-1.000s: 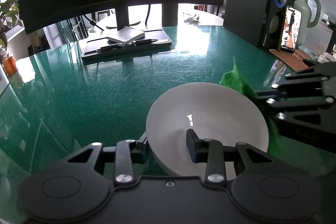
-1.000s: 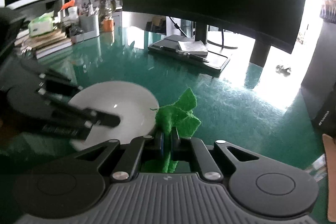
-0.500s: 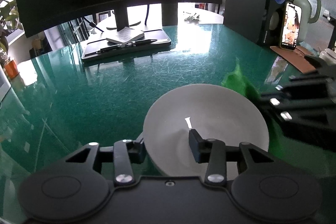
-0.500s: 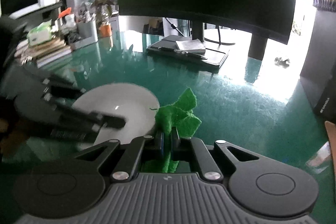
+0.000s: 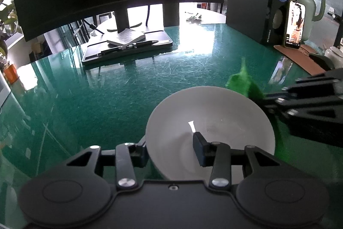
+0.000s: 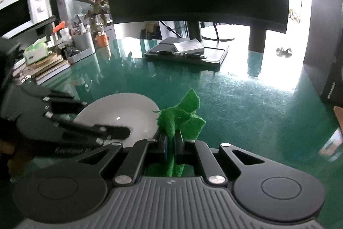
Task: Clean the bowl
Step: 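Roll the right tool and press the cloth into the bowl interior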
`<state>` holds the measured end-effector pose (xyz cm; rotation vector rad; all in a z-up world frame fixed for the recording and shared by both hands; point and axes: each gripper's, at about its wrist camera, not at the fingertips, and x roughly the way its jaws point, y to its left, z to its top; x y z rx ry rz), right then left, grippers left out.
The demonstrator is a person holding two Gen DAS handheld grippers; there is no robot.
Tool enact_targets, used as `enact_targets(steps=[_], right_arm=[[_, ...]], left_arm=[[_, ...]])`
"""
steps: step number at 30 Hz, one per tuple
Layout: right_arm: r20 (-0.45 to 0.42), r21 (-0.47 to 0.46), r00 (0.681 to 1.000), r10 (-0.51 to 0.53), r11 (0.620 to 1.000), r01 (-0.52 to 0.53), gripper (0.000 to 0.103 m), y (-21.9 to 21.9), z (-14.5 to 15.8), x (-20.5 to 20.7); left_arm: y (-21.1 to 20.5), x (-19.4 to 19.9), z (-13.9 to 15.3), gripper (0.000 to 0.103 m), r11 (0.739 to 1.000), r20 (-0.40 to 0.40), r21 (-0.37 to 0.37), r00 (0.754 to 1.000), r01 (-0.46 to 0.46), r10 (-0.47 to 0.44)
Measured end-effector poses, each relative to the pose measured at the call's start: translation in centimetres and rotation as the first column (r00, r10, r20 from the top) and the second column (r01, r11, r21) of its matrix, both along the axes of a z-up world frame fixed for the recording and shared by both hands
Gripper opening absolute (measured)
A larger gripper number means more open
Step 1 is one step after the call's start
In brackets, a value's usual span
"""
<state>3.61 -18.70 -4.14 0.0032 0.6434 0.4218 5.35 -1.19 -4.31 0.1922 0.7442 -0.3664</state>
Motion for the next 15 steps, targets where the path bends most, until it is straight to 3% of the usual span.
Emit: enact_targets(steps=[2,6,9,12,15], right_arm=[[-0.014,0.034,1.0,-0.02,0.999,0.021,0.006,-0.1,-0.2,0.6],[-0.137,0.235,0.986,-0.091,0.964,0.121,0.006,-2.2,-1.4,1.1],[-0.235,0.371,0.964,-0.125,0.905,0.208,0.006,-3.7,-2.4,1.4],[-0.335,0.487,0.932,-0.141,0.82,0.299,0.006,-5.2,-3.3,1.7],[-0.4,0.548,0.905,-0.146,0.753,0.364,0.007,-6.2,-3.9,1.4]], left_arm=[[0.1,0.0,0.0,0.04,1.0,0.001,-0.002,1.0,0.001,-0.001],[-0.1,0.0,0.0,0.04,1.0,0.002,-0.005,1.0,0.004,-0.004],[-0.2,0.0,-0.1,0.04,1.0,0.002,-0.005,1.0,0.011,-0.011],[-0.2,-0.1,-0.1,0.04,1.0,0.003,-0.006,1.0,0.017,-0.017],[-0.2,-0.1,-0.1,0.04,1.0,0.003,-0.007,1.0,0.018,-0.018]])
